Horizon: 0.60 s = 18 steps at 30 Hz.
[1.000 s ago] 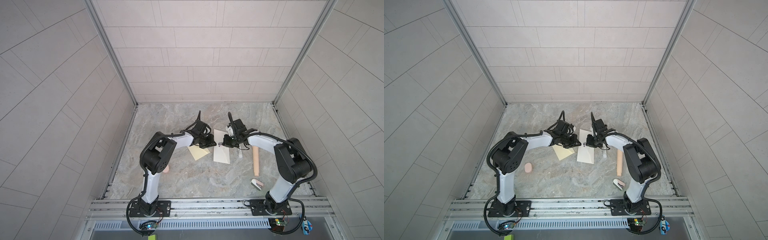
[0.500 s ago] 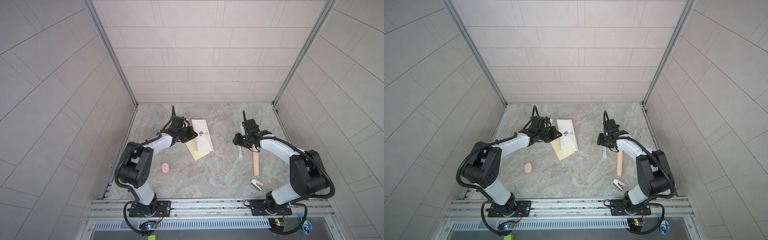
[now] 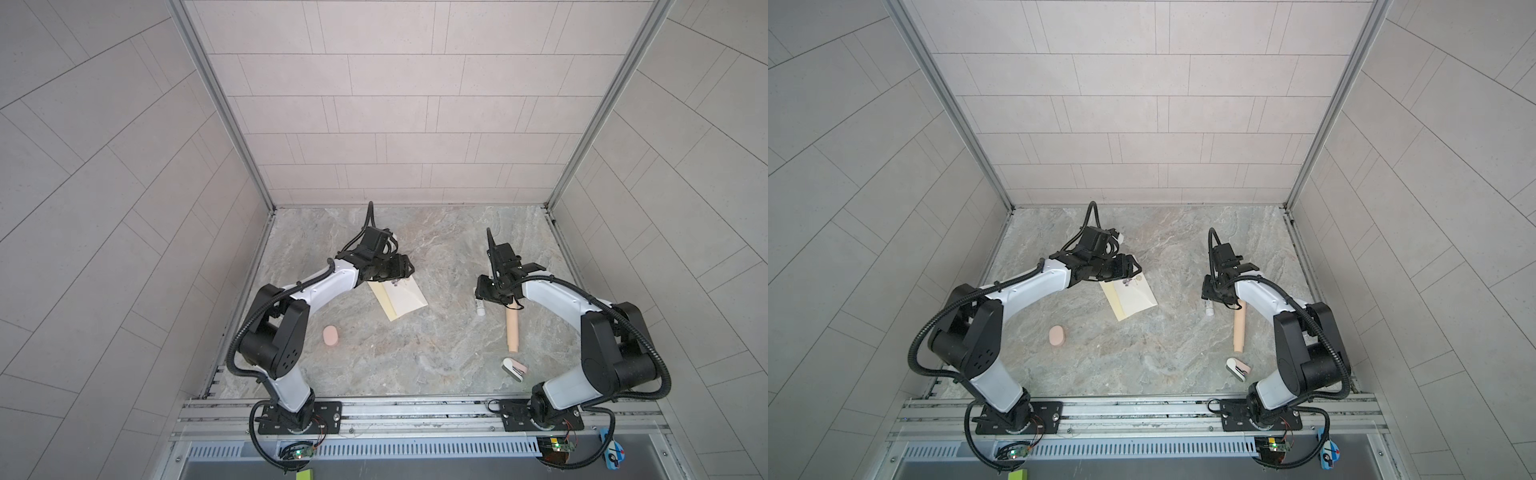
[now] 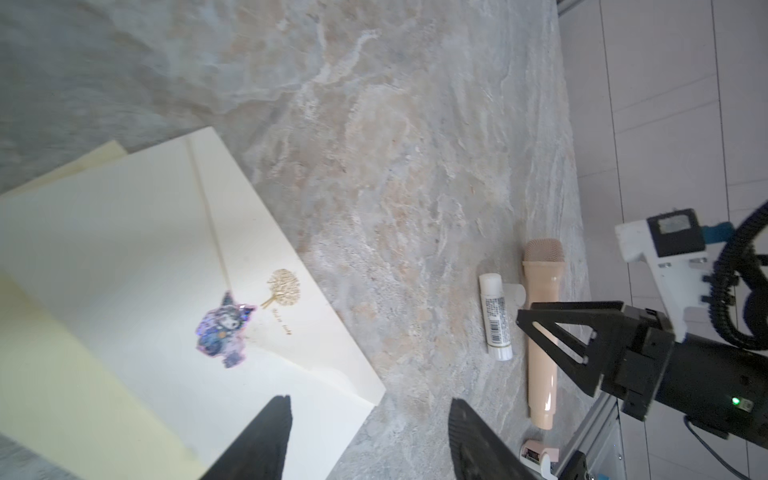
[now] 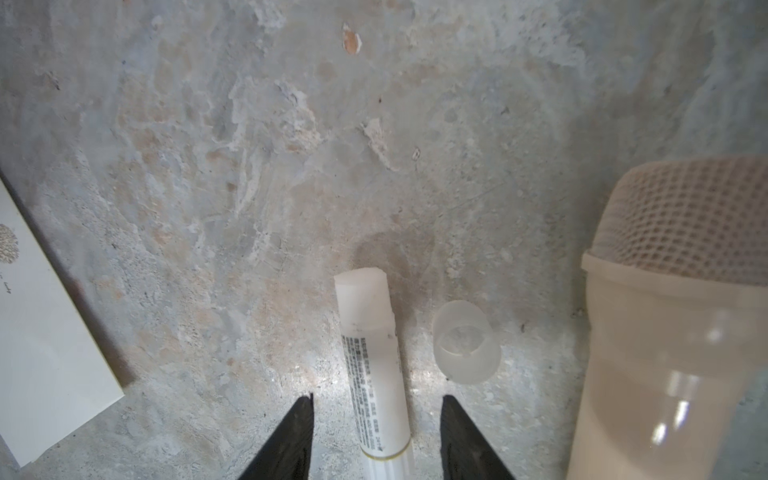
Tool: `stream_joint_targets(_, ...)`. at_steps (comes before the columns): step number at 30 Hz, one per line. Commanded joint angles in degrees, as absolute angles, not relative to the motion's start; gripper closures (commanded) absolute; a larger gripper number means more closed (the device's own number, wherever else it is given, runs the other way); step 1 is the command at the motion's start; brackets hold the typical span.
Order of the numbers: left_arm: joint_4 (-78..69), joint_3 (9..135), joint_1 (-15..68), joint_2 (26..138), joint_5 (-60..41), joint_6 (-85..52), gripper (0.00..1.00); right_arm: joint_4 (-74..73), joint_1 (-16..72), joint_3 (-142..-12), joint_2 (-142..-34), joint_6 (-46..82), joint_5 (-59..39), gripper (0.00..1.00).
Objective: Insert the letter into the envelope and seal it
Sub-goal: 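Grasp the white glue stick from the table with the right gripper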
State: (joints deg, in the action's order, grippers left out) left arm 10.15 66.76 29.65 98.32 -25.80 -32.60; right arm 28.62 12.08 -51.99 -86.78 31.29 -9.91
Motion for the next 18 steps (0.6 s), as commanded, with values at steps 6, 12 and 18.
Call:
stream_joint_targets(6, 6.0, 70.3, 34.4, 105.5, -28.9, -35.9, 0.32, 28.5, 12.0, -48.4, -88.6, 31.0, -11.8, 0.52)
stream_joint_targets(12, -2.2, 70.6, 34.8, 109.8, -32.6, -44.2, 0.28, 25.5, 13.2, -45.8, -89.1, 32.3, -13.6, 0.61)
stream_joint_targets(18, -1.5, 72.7, 35.2, 111.6, -33.6, -44.2, 0.27, 23.2, 14.3, -44.4, -88.4, 32.1, -16.5, 0.88)
